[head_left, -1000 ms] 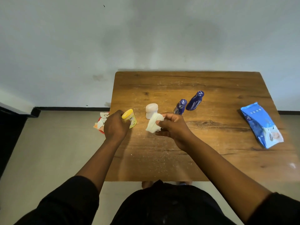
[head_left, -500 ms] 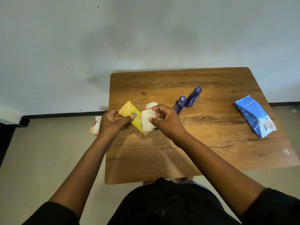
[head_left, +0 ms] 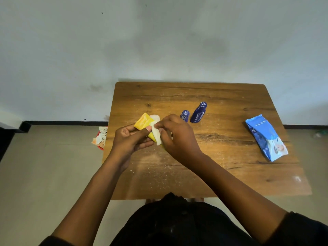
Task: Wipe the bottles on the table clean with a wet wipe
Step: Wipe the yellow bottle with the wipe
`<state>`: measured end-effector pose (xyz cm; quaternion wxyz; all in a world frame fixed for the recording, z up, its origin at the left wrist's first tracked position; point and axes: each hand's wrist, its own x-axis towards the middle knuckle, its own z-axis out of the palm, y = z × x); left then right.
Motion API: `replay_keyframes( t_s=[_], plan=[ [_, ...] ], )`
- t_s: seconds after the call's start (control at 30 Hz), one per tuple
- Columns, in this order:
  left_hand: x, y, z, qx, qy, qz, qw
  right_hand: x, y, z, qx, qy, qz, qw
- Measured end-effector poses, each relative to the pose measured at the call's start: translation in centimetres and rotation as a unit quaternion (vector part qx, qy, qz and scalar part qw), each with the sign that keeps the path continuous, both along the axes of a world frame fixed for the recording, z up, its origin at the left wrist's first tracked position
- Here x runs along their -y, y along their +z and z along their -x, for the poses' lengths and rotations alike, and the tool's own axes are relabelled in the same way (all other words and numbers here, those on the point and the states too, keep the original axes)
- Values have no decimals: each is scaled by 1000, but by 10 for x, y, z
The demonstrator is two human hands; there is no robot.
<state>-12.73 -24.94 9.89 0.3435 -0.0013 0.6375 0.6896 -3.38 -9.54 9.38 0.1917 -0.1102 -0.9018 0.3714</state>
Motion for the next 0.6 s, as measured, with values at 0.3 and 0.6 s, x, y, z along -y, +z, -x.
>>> replay_keyframes(
  t_s=[0.3,0.6],
  plan=[
    [-44,6,-41,8,86,-19,996,-34,1,-35,-27,34,-129,991],
    [-53,14,-52,0,130,-22,991,-71,-10,-76,13,-30,-69,997]
  ],
)
